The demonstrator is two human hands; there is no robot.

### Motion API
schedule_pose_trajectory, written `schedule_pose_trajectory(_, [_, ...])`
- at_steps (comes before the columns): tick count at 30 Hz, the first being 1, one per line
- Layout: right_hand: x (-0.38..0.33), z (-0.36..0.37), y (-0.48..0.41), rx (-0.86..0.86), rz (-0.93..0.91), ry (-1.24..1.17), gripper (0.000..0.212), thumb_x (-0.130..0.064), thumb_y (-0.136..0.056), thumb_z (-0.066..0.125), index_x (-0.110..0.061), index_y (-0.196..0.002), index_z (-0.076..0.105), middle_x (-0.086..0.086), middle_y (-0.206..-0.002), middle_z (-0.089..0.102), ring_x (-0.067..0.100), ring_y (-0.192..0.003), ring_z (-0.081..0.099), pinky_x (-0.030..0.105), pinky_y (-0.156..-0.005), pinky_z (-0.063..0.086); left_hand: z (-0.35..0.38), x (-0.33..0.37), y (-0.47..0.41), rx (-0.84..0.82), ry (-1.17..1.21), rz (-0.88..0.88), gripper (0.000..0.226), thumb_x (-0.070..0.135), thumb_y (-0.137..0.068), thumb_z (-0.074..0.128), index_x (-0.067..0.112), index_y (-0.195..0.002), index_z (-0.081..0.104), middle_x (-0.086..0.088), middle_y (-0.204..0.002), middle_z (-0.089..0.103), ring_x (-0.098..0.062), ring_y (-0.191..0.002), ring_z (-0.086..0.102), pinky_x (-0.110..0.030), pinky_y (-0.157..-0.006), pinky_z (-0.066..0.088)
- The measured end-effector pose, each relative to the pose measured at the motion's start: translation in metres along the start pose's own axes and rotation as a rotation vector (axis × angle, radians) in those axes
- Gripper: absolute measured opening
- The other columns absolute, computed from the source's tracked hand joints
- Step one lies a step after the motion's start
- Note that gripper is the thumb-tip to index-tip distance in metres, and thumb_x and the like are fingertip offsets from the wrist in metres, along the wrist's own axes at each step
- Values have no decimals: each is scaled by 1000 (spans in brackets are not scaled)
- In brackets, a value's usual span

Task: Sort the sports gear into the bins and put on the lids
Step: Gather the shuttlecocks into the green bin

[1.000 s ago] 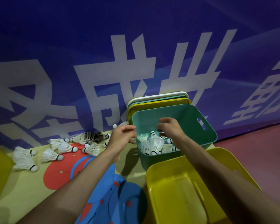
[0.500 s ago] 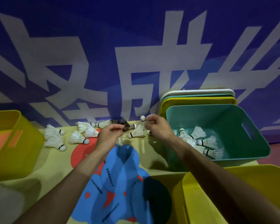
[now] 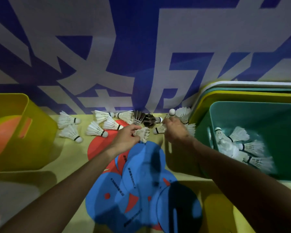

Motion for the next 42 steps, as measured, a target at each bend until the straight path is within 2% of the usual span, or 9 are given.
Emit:
schedule_pose_trajectory(7, [-4,23,-18,-58,-139,322,55,-13,-87,56,-12,-139,37,11,-141,40,27,-134,33,41,-113,25,16,-30,-34,-74,-333,58,64,9,-85,64,19,-144,39,-8,-143,46,-24,-132,42,-33,-109,34])
schedule_pose_trajectory(15, [-4,41,-13,-106,-63,315,57,-38,-87,60,-11,-134,39,14,-137,43,31,-128,39,45,-108,31,34,-37,-46,50,-717,162,60,29,-85,66,23,-138,41,-2,-125,43,-23,-118,38,-35,-100,29])
schedule_pose_trajectory(19, [-4,33,-2,-139,0,202,53,-35,-88,60,-10,-131,41,13,-130,49,28,-119,45,42,-99,40,37,-39,-47,86,-766,194,59,37,-83,69,21,-133,42,-1,-127,45,-21,-119,39,-34,-102,28])
schedule_pose_trajectory(22, [-7,17,7,-149,51,27,52,-27,-86,63,-9,-130,43,13,-125,51,26,-112,50,40,-96,47,38,-38,-42,81,-664,199,57,39,-82,70,16,-128,44,0,-126,52,-19,-120,45,-33,-103,28])
schedule_pose_trajectory(26, [-11,-9,18,-125,72,-152,48,-30,-87,60,-10,-128,46,8,-112,59,19,-92,57,31,-79,49,35,-23,-22,118,-206,144,50,30,-79,76,13,-116,48,-4,-107,62,-22,-100,58,-36,-90,47])
schedule_pose_trajectory(31, [-11,-56,43,35,4,-246,51,-37,-85,61,-11,-128,52,11,-117,60,25,-107,55,28,-81,41,19,22,6,238,111,93,43,30,-78,77,17,-105,46,2,-96,59,-14,-89,57,-24,-78,47])
schedule_pose_trajectory(34, [-5,-87,60,114,-5,-379,46,-41,-83,65,-16,-122,57,3,-105,60,19,-94,57,25,-74,38,11,48,19,272,288,55,40,30,-78,77,17,-106,51,2,-101,64,-14,-89,63,-27,-79,52])
schedule_pose_trajectory(38, [10,-124,88,186,-21,-590,42,-36,-83,67,-16,-119,58,4,-108,64,22,-91,62,35,-76,50,14,83,33,253,512,15,31,32,-83,71,12,-104,60,-6,-101,72,-16,-82,70,-36,-81,54])
schedule_pose_trajectory(42, [42,-157,118,285,4,-748,26,-33,-83,64,-16,-102,64,5,-94,66,22,-83,64,43,-79,53,32,128,47,168,498,54,33,41,-82,70,16,-104,63,0,-96,74,-16,-88,70,-37,-88,53])
Point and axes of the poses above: each hand's wrist, its own y-axis away from the middle knuckle, its own z-axis out of the palm, x = y × z, the point moved 4 cm from there along -y, towards the middle knuckle
